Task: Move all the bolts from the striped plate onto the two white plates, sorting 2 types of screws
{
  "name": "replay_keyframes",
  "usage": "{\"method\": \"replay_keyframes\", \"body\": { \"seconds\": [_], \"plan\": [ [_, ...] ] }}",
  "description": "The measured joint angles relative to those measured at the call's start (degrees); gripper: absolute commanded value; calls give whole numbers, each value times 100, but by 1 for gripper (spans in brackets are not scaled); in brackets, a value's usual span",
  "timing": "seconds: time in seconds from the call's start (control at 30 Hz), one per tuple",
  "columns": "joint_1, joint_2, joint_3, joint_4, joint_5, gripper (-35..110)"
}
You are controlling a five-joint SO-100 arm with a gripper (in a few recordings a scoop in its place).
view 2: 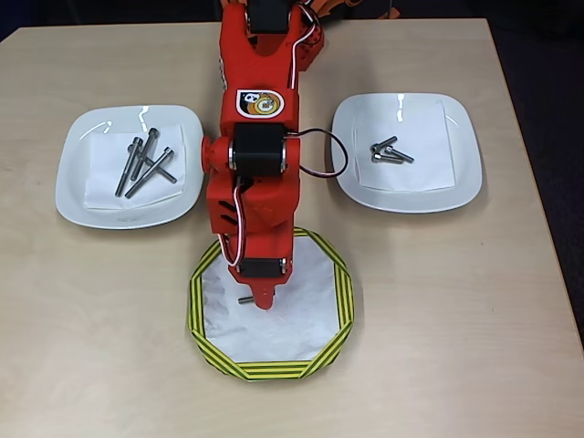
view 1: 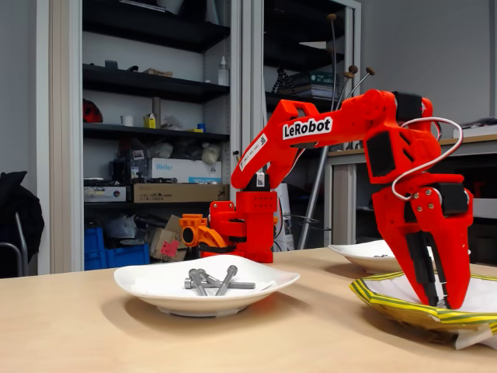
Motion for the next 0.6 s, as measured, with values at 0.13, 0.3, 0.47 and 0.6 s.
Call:
{"method": "replay_keyframes", "body": {
  "seconds": [0.13,0.3,0.47,0.6],
  "plan": [
    [-18,-26,-88,53,123,0],
    [-18,-35,-176,272,369,0],
    [-26,62,-176,580,571,0],
    [-26,264,-176,721,809,0]
  ]
}}
